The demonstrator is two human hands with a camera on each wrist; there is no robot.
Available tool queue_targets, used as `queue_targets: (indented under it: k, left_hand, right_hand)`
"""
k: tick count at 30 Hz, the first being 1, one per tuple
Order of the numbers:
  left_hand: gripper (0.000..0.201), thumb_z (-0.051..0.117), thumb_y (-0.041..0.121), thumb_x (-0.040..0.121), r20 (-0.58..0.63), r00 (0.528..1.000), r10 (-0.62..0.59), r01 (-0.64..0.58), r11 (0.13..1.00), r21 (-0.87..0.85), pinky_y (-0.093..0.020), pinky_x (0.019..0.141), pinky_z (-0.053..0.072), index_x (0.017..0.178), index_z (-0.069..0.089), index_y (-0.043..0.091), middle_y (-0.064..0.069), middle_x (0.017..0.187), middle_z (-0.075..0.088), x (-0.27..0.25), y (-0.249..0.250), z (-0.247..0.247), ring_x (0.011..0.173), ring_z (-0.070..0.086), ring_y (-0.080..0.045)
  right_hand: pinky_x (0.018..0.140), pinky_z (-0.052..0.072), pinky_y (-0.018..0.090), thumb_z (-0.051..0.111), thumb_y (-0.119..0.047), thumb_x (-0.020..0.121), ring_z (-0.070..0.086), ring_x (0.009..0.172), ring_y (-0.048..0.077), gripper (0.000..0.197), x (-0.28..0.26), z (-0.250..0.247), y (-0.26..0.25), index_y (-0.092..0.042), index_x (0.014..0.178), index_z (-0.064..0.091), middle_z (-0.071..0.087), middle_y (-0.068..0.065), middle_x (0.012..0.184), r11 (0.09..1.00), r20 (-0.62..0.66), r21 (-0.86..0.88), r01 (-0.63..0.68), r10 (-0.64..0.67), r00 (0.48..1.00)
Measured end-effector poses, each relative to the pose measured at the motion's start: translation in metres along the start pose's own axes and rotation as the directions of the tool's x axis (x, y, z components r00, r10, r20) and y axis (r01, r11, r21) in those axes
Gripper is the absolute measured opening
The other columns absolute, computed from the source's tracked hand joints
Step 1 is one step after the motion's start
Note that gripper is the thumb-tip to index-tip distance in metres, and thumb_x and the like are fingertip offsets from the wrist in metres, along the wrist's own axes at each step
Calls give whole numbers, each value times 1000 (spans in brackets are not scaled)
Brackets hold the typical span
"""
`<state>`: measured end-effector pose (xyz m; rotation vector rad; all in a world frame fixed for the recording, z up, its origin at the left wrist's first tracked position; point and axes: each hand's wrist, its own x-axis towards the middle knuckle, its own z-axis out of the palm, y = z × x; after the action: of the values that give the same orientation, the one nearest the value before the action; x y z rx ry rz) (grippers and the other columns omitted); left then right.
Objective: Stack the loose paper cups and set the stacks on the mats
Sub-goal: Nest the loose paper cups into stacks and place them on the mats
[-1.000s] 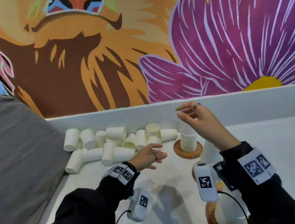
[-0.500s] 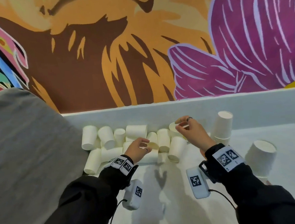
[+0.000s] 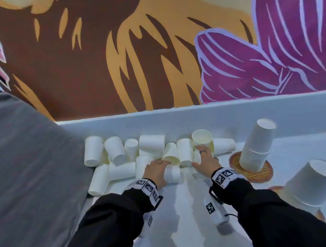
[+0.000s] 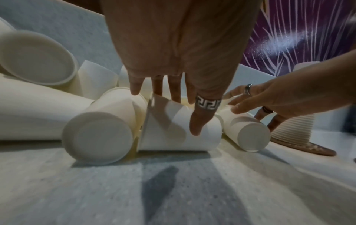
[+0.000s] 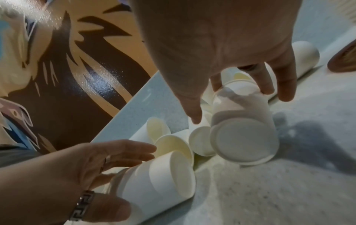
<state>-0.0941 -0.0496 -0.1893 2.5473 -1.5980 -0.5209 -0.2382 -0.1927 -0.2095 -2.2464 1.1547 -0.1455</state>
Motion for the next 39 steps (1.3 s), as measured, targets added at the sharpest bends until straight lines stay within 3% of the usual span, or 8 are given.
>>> queue_targets:
  k: [9,16,19,23,28,30,34,39]
  left_hand:
    - [74,70,20,79,56,998,11,-17,994,105,-35,106,29,142,32,28,0,141,39,6,9,10,132,34,-23]
    - [75,80,26,69,-13,1000,-12,10,985,-171,-36,102,39,134,44,29,0,130,53,-9,10,-4,121,47,-23]
    - [71,79,21,69,-72,997,-12,-13,944,-331,-27,95,40,132,47,27,1,126,56,-20,6,-14,116,50,-20]
    - [69,79,19,70,-93,995,-18,-27,888,-459,-19,86,37,132,50,28,2,119,57,-35,2,-30,106,50,-12]
    - [64,79,16,72,-19,999,46,-49,829,-557,-8,78,41,129,54,28,7,110,58,-47,3,-40,100,54,-9]
    - [64,78,14,73,9,999,45,-30,785,-619,-1,73,43,130,53,26,7,110,57,-51,3,-43,99,54,-7]
    - [60,77,25,76,7,999,-45,33,609,-793,-31,80,54,129,50,31,4,115,57,-58,2,-49,106,58,-15]
    - [36,57,40,90,9,982,-187,83,392,-916,-28,65,49,121,51,24,1,116,58,-63,10,-57,89,58,-10]
  right_hand:
    - [103,40,45,68,-16,82,46,119,39,84,-4,5,16,-28,146,15,6,1,152,1000,10,-11,-22,22,1000]
    - [110,32,39,80,-11,68,41,126,32,100,-22,-14,22,-20,144,15,31,13,138,994,51,104,-25,20,999]
    - [97,40,32,80,-10,68,49,112,25,87,-32,-30,16,-20,136,26,47,7,120,990,83,142,13,-25,996]
    - [60,53,25,77,-7,70,52,101,22,73,-49,-49,3,-28,127,36,47,-1,116,967,143,241,83,-120,982]
    - [65,56,28,78,-5,70,58,101,18,65,-62,-60,-14,-31,121,46,54,-2,115,860,246,502,90,-241,939]
    - [66,56,28,78,-4,72,59,99,17,62,-65,-60,-17,-28,121,48,55,1,113,812,246,578,75,-262,933]
    - [68,54,28,81,-17,71,59,102,22,61,-68,-54,-15,-29,122,51,51,7,121,673,238,739,-25,-226,945]
    - [65,52,26,75,-31,66,58,94,18,64,-74,-48,-20,-26,125,49,48,5,117,608,242,792,-59,-224,944]
